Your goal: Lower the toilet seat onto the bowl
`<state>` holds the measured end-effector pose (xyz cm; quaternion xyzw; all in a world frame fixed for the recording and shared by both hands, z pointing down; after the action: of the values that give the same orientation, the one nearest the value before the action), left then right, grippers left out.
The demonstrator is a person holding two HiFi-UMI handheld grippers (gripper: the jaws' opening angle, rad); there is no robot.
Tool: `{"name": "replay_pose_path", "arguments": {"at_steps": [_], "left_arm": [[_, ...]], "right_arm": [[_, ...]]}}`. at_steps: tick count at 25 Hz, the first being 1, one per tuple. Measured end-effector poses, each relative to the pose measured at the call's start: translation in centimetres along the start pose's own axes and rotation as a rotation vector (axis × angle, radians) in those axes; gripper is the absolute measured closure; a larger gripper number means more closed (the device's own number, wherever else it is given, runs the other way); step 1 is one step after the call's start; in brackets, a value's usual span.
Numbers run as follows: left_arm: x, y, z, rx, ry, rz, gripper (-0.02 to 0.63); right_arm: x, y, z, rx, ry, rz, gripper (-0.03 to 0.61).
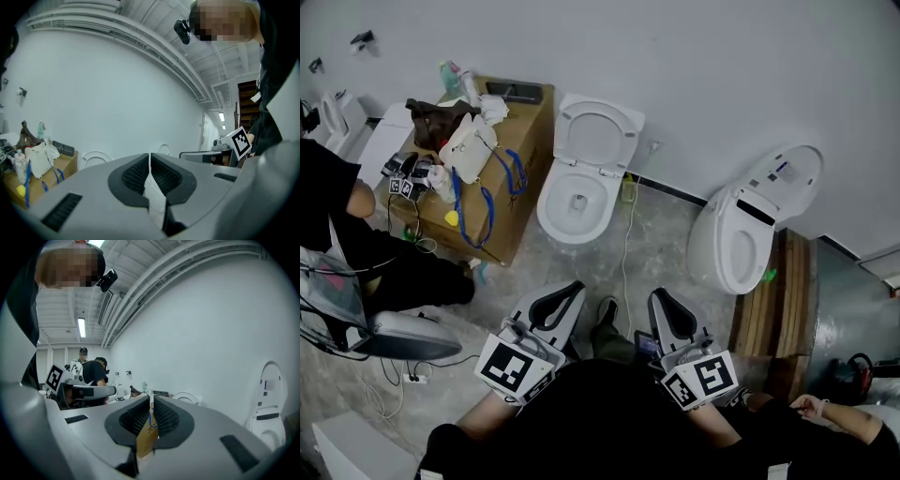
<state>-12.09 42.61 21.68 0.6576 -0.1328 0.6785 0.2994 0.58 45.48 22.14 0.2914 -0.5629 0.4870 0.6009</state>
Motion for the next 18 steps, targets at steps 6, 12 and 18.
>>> {"name": "replay_pose_path", "arguments": {"at_steps": [6, 12, 18], "left_arm": [[0.6, 1.3, 1.2, -0.015, 0.028, -0.003, 0.589], [0.4, 3.4, 4.1, -0.053, 0.049, 0.010, 0.589], [-0.5, 5.4, 9.4, -0.079, 0.052, -0.001, 0.589]], "right_arm": [[0.6, -1.4, 2.2, -0.024, 0.006, 0.059, 0.529], [0.1, -3.5, 5.3, -0.070, -0.004, 0.075, 0.529], [-1.3, -8.3, 8.6, -0.084, -0.018, 0.103, 0.529]]}}
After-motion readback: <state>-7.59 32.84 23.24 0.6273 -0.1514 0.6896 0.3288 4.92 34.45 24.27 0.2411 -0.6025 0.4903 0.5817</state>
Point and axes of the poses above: the fingertips, and each gripper's own axes: z forward along the fingers, y to its left, x out of its underside, the point moved 1 cm from there along -z, backward along the fingers, and after that the axes turned 2 degrees about z, right-handed, at the moved point
